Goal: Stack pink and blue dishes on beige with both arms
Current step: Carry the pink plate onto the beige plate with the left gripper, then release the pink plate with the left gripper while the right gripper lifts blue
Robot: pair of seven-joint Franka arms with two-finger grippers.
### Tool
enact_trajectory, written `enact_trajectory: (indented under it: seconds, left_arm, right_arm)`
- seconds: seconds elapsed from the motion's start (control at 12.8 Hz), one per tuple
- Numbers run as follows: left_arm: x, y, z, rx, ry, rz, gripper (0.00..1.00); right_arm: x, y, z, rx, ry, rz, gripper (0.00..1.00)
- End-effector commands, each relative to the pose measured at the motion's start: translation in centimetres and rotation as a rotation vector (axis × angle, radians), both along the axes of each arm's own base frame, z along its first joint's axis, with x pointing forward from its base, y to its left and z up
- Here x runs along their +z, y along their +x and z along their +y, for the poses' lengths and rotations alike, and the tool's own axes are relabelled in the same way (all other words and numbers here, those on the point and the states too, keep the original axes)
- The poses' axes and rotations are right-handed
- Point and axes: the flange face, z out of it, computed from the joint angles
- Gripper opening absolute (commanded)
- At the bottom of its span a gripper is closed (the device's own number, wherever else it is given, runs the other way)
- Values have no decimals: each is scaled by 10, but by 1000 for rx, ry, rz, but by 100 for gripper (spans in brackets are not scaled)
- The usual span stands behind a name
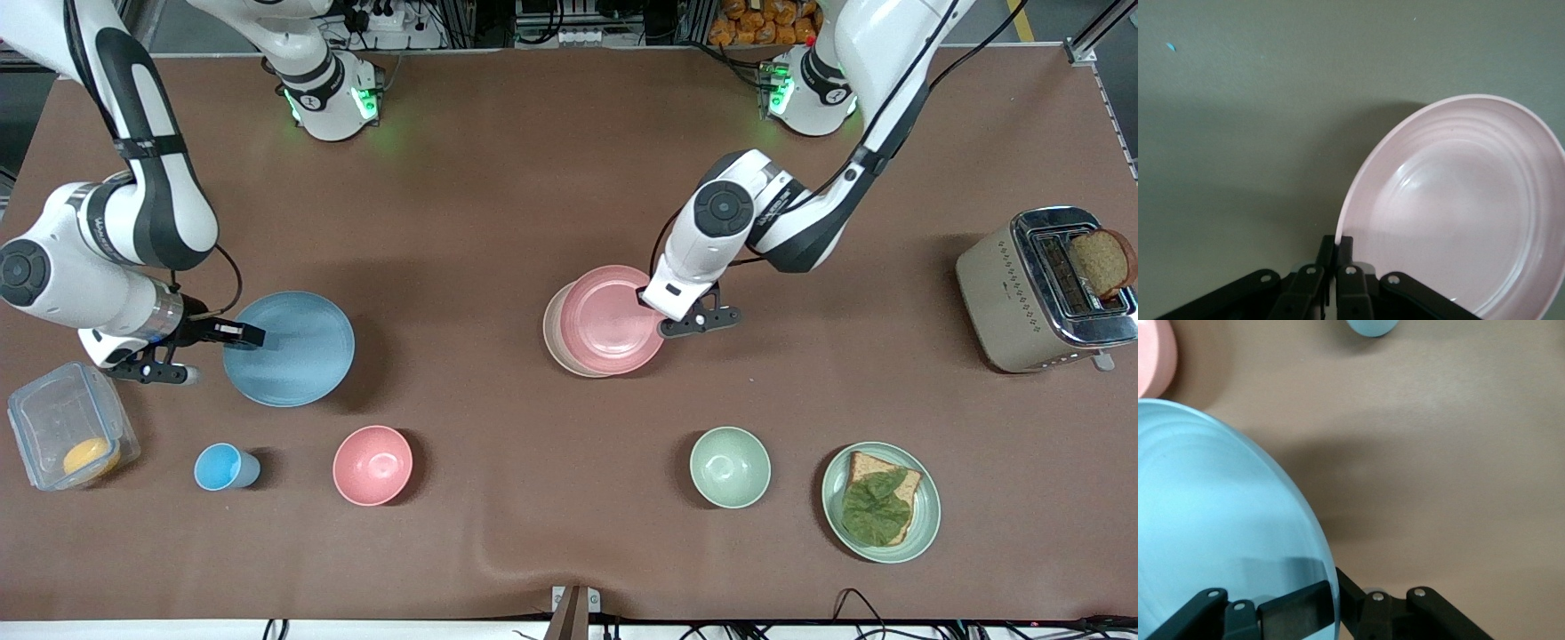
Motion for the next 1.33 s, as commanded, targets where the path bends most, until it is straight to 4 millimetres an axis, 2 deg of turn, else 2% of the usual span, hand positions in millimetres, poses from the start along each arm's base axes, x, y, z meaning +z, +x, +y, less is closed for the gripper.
enact_trajectory:
  seconds: [0.0,0.16,0.24,0.55,0.63,0.71,0.78,0.86,1.02,1.18,1.25]
  left_arm:
    - [-7,0,-15,18,21,-16,0]
    - [-10,-1,-17,35,21,-10,0]
    - [-13,-6,-26,25,18,-7,0]
    - [-18,-7,-34,42,9,3,0]
    - [-19,-5,-35,47,6,5,3]
    - [-16,0,-36,75,-4,6,83]
    - [-10,2,-36,88,-2,-9,100]
    - [1,9,-33,95,-3,-27,100]
    - [47,29,-18,120,14,-88,100]
    - [99,57,12,141,64,-157,100]
    - [119,65,29,110,104,-168,100]
  right_arm:
    - [7,-4,27,12,40,-2,0]
    - [9,-4,58,66,53,-7,0]
    - [11,-4,73,87,60,-11,0]
    - [20,-3,108,75,147,-25,0]
    - [20,-3,116,85,151,-23,0]
    - [20,-5,125,96,152,-22,0]
    - [20,-6,133,108,151,-22,0]
    - [21,-7,142,115,151,-21,0]
    - [23,-6,151,129,152,-26,0]
    - [23,-10,172,164,153,-24,0]
    - [23,-13,187,189,154,-25,0]
